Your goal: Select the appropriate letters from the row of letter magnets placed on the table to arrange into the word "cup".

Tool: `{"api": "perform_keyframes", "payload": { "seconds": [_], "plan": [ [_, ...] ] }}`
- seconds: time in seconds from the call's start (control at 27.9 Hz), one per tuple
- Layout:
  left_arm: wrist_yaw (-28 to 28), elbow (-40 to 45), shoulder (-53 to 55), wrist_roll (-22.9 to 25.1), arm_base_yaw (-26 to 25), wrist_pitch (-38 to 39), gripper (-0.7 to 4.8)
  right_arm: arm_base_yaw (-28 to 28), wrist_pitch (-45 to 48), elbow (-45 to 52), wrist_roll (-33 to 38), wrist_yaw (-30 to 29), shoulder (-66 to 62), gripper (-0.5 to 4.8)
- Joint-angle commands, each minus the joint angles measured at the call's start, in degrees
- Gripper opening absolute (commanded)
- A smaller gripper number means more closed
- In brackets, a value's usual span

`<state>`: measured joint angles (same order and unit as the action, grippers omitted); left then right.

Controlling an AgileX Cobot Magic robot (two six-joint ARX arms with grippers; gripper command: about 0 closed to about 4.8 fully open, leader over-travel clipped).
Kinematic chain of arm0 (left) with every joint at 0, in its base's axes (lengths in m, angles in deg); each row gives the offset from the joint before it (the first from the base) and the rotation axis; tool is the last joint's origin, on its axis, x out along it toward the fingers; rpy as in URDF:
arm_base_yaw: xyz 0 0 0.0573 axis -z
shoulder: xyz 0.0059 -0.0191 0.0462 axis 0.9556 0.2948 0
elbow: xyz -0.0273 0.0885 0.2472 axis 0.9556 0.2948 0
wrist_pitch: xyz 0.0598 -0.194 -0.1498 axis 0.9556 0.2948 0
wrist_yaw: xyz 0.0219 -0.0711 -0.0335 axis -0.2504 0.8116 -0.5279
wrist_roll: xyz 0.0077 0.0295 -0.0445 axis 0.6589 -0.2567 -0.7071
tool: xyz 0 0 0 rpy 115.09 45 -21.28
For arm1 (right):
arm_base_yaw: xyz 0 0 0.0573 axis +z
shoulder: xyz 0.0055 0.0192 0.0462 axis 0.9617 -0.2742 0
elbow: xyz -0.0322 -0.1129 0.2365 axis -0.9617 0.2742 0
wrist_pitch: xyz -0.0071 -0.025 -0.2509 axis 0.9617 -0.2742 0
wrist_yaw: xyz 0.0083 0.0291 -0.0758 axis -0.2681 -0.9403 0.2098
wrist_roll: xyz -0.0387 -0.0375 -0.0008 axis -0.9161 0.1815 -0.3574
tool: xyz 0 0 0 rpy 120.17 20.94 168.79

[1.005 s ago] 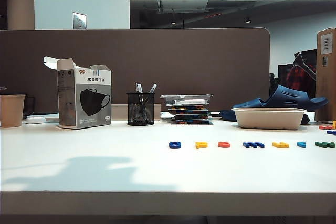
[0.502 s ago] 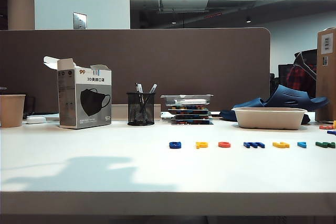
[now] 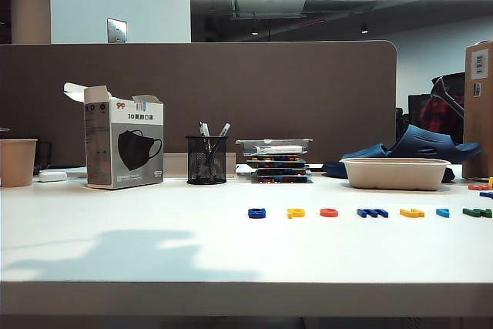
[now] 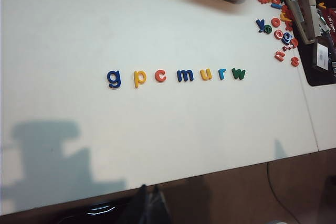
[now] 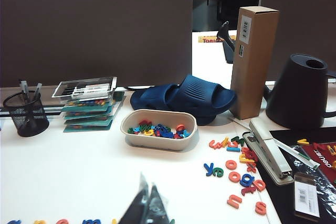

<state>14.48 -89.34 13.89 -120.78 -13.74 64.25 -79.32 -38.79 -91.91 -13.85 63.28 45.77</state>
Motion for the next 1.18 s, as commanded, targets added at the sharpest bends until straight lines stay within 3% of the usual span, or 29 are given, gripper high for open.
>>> {"api": "perform_keyframes", "payload": {
  "seconds": [0.04,0.43,0.68,0.79,0.9,1.08,1.18],
  "plan": [
    [-0.5,-0.2,-0.1,0.3,0.1,-0.3,-0.05,0.1,-4.2,-7.6,0.1,0.2,-6.1,-0.06],
    [-0.5,-0.2,-0.1,0.3,0.1,-0.3,-0.05,0.1,-14.6,-28.0,3.0,-7.4,-23.3,-0.06],
    [-0.5,-0.2,-0.1,0.3,0.1,-0.3,-0.05,0.2,-18.7,-35.1,6.8,-8.3,-32.2,-0.06],
    [-0.5,-0.2,-0.1,0.3,0.0,-0.3,-0.05,1.0,-18.6,-36.7,7.4,-12.1,-36.6,-0.06],
    [-0.5,-0.2,-0.1,0.3,0.0,-0.3,-0.05,6.4,-18.3,-37.3,7.4,-11.0,-40.4,-0.06],
    [-0.5,-0.2,-0.1,0.3,0.0,-0.3,-0.05,17.8,-18.0,-37.3,10.1,-2.1,-47.2,-0.06],
    [-0.5,-0.2,-0.1,0.3,0.0,-0.3,-0.05,22.2,-17.4,-37.3,12.0,-0.6,-51.3,-0.06]
  ]
}}
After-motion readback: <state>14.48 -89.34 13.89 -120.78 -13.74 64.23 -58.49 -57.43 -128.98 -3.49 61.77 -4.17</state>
